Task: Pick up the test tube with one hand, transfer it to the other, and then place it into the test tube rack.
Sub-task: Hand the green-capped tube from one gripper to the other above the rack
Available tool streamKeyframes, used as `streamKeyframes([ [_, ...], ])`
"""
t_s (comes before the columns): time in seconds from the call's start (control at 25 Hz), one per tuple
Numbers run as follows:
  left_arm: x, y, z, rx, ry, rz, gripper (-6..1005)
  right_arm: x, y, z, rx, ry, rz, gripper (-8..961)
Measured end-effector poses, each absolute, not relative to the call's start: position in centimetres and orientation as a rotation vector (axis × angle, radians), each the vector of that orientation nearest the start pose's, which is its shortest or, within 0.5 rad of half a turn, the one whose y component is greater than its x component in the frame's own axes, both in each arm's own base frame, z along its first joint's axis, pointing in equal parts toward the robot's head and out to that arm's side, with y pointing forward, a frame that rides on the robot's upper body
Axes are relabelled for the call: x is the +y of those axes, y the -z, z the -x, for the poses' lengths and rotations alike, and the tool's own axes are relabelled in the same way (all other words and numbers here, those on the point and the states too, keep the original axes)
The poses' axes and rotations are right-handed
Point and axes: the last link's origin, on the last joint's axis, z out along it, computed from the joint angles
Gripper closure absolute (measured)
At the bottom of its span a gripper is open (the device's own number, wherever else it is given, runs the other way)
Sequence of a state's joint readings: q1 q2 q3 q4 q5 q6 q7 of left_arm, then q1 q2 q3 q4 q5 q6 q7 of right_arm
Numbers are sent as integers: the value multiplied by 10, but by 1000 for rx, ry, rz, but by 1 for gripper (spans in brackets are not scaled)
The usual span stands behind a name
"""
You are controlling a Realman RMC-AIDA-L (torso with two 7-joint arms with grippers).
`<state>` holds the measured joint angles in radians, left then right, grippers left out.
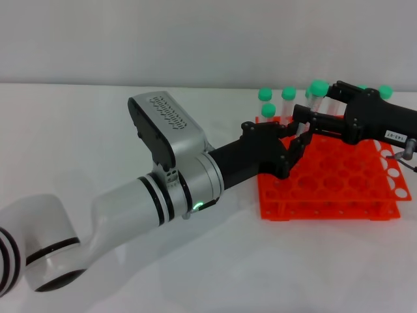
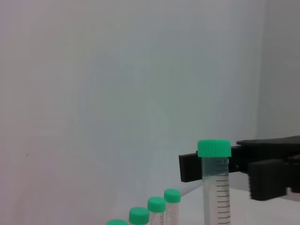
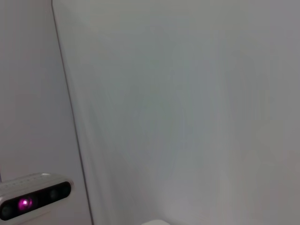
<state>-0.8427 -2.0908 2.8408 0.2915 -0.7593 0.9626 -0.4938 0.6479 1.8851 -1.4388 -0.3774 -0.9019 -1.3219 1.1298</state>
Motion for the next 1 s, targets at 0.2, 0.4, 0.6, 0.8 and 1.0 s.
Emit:
streamKeyframes([
  [0.2, 368, 132, 155, -386, 880, 2443, 793, 393, -19, -212, 427, -1029, 2478, 217],
  [0.4, 369, 132, 154, -381, 881, 2445, 793, 396, -19, -213, 436, -1009, 2468, 319],
  [0.6, 369, 132, 153, -379, 882, 2446, 793, 398, -19, -214, 440, -999, 2462, 421],
  [0.8, 370, 133, 153, -381, 868, 2448, 793, 398, -19, -212, 419, -1001, 2463, 632],
  [1.0, 370, 134, 154, -390, 858, 2446, 793, 397, -21, -210, 387, -1005, 2464, 747],
])
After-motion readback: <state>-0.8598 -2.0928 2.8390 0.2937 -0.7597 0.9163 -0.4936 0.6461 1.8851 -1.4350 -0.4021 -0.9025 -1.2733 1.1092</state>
